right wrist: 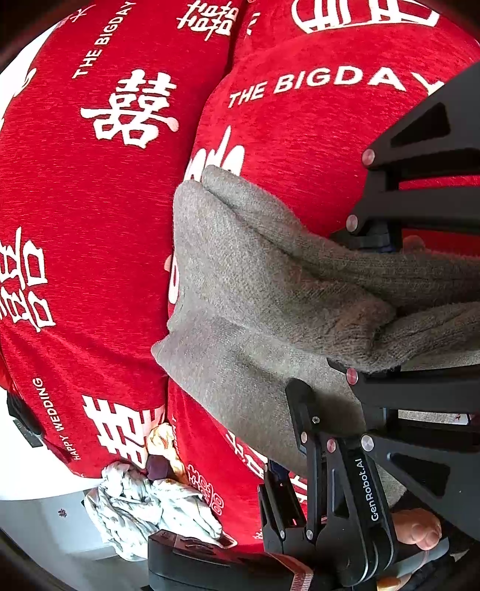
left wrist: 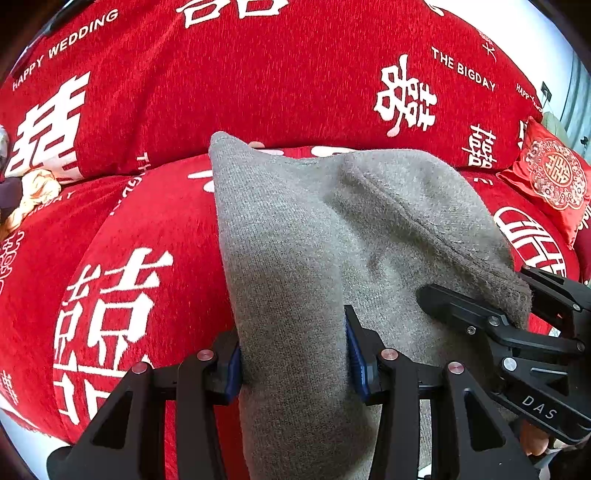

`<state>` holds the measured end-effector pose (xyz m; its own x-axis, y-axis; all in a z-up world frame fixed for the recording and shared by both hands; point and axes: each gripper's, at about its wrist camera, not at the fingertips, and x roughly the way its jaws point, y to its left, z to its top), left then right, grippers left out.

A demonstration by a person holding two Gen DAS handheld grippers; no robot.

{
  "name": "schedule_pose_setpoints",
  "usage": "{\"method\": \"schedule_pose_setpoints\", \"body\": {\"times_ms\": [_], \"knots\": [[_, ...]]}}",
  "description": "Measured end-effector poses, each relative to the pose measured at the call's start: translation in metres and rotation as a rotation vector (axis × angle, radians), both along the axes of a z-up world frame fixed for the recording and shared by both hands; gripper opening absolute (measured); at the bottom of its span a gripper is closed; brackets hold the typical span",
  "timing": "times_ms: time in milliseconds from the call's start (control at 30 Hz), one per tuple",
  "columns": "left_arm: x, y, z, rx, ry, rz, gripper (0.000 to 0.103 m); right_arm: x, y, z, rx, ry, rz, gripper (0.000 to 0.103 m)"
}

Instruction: Fold small clothes

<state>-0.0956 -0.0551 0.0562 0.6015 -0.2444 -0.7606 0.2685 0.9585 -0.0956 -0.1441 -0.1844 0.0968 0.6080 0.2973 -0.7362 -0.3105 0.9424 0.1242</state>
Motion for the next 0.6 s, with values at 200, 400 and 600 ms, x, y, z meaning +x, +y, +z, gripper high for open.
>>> {"method": "schedule_pose_setpoints", "body": {"times_ms": [200,400,600], "knots": [[0.001,0.007,-0.018,-0.011,0.033,-0.002,0.047,0.001,0.000,-0.020,0.009,0.033,0.005,0.036],[0.000,0.019,-0.025,-0.056,0.029,0.006,0.062,0.004,-0.015,-0.033,0.085,0.068,-0.006,0.040],[-0.003,0.039,-0.032,-0.108,0.033,0.030,0.085,0.014,-0.052,-0.058,0.297,0.179,-0.052,0.060]]}}
